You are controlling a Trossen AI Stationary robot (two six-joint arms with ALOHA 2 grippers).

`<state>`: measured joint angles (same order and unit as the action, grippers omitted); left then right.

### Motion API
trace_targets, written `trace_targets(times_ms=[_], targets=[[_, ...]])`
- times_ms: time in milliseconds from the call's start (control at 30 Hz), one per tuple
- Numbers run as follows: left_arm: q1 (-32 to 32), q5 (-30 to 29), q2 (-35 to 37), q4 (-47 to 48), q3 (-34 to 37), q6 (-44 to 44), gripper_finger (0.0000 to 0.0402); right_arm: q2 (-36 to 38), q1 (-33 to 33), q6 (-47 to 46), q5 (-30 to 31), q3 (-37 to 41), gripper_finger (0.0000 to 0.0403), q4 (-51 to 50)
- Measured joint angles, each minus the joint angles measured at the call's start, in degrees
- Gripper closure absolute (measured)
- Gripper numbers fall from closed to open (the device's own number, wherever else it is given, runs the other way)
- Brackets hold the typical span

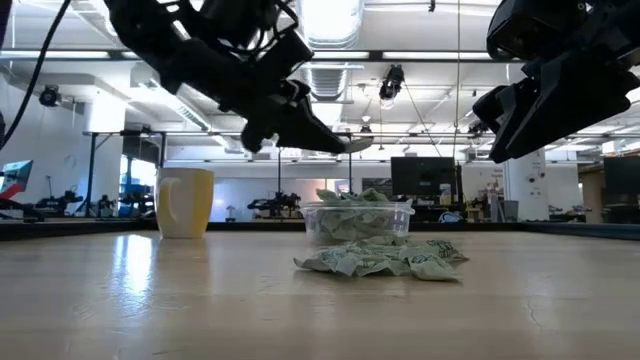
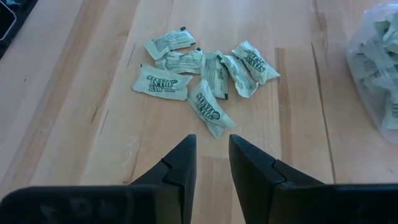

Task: Pick and place Stevia / Truvia into bins
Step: Put the stevia packet into the transparent bin

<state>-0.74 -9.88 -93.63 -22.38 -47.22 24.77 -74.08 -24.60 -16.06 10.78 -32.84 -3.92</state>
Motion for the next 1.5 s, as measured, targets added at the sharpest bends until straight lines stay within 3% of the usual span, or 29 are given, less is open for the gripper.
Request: trace_targets(times_ms=[467,600,900,1000,1067,1200,1400,1500], targets=[[10.52,6.68,-0.06,-0.98,-0.04,-2.74,0.0390,0.00,0.00,0.20,1.29,0.09,0.0326,-0.04],[11.27,11.03,-0.08,1.38,-0.04,-3.42,0.0337,0.00,0.00,0.51,1.35,0.09,0.0328,-0.02],[11.28,7.79,-0.08,2.35,-0.63,-5.21,0.0203,0.00,-0.01,1.66,2.61,0.29,0.0319,0.81],[11.01,8.03,0.62,3.89,-0.58,-8.46,0.0184,-0.03,0.03,3.56,6.27,2.34,0.0320,7.92],[10.39,9.99,2.04,7.13,-0.57,-9.47,0.0179,-0.95,0.17,6.75,5.18,4.03,0.0321,14.65],[8.02,11.59,4.86,14.65,-0.14,-11.34,0.0178,-5.05,0.07,11.74,1.08,6.06,0.0321,24.17],[3.32,11.53,9.96,18.71,1.67,-13.82,0.0178,-17.84,1.02,15.76,1.33,4.88,0.0321,33.08],[1.60,11.68,12.53,19.30,2.85,-14.02,0.0178,-23.18,1.75,20.81,3.60,2.54,0.0321,32.96]])
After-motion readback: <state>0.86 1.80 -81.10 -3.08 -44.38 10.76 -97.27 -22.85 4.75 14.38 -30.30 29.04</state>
